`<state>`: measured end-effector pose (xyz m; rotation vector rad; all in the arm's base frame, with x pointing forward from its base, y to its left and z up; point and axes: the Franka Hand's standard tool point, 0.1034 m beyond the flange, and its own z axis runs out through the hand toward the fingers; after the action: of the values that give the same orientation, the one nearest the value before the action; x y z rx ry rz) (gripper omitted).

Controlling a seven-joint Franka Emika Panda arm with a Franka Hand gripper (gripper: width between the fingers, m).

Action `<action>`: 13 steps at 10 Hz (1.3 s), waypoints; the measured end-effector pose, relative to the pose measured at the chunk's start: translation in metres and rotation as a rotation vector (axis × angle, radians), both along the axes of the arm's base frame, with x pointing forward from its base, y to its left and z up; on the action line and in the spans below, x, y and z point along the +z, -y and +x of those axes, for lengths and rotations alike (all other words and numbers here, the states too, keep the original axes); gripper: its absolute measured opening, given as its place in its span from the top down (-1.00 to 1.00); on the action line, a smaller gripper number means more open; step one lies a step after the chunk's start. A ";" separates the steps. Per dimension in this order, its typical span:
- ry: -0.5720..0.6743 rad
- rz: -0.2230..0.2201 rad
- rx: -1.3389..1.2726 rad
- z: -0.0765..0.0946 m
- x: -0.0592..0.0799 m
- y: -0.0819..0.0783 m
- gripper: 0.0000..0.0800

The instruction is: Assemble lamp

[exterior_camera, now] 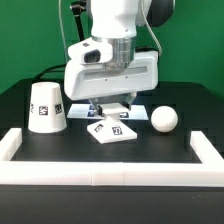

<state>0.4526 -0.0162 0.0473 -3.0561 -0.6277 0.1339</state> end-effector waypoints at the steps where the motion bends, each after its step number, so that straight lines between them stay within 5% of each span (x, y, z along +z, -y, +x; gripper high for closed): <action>1: 0.000 0.000 0.000 0.000 0.000 0.000 -0.34; 5: 0.000 -0.001 -0.019 0.002 0.000 -0.003 -0.34; 13: 0.085 -0.004 -0.189 0.070 0.002 -0.060 -0.34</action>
Offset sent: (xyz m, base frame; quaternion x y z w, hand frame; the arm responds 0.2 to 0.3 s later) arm 0.0000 0.0000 0.0000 0.0000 0.0000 0.0000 1.0000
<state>0.5222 0.0440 0.0489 -3.1176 -0.3382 0.0024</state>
